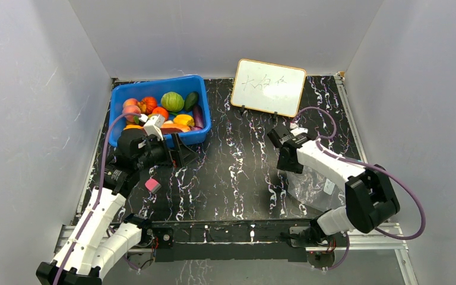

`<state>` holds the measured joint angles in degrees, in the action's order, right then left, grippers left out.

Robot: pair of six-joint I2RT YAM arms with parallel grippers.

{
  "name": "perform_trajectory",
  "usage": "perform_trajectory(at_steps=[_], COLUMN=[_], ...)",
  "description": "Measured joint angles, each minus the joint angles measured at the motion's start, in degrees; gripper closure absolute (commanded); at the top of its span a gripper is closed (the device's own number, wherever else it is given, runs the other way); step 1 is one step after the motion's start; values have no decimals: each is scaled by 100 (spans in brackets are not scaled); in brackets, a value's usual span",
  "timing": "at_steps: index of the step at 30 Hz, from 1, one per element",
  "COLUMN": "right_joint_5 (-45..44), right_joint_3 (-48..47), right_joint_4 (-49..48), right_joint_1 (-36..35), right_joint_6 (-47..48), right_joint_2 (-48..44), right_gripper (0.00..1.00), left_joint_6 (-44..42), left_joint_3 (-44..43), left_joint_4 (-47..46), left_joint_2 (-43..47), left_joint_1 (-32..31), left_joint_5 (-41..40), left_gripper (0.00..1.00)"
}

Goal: Place the food in the zip-top bag and seal the zipper
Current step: Pick up the zipper food storage bag at the center of the board.

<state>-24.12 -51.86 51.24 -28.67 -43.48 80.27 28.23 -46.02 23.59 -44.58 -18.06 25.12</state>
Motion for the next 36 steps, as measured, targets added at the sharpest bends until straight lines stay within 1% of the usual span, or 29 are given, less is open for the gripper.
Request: perform_trajectory(at_steps=[8,10,13,15,16,17,18,19,24,28,32,36], right_joint_5=[7,4,-24,-61,-81,-98,-118,-125,-111,195,977,1703], right_joint_3=[13,15,15,15,15,15,15,15,9,-81,-219,-308], right_joint_4=[-26,-28,-26,-24,-22,-22,-22,-22,-2,-7,-168,-470], right_joint_1=[-101,-129,-140,-140,-153,-162,-177,-179,-240,-247,-251,-254], right_joint_6=[170,205,256,275,289,302,295,299,310,328,304,76], right_joint_2=[417,509,640,737,774,785,778,776,546,127,-407,-962], right_gripper=[59,60,68,79,88,93,98,100,100,100,100,100], left_joint_6=[-31,-57,-103,-120,-129,-142,-157,-164,-214,-203,-42,146], left_joint_3=[0,0,0,0,0,0,0,2,46,160,365,503], left_joint_4=[2,15,50,55,66,83,96,107,153,120,-140,-472], left_joint_2=[-2,-2,7,20,26,31,31,31,24,39,44,-22], left_joint_1=[0,0,0,0,0,0,0,0,0,0,0,0], left_joint_5=[46,66,76,79,79,76,76,76,122,258,455,662], left_gripper=[2,2,2,2,2,2,2,2,1,2,2,2])
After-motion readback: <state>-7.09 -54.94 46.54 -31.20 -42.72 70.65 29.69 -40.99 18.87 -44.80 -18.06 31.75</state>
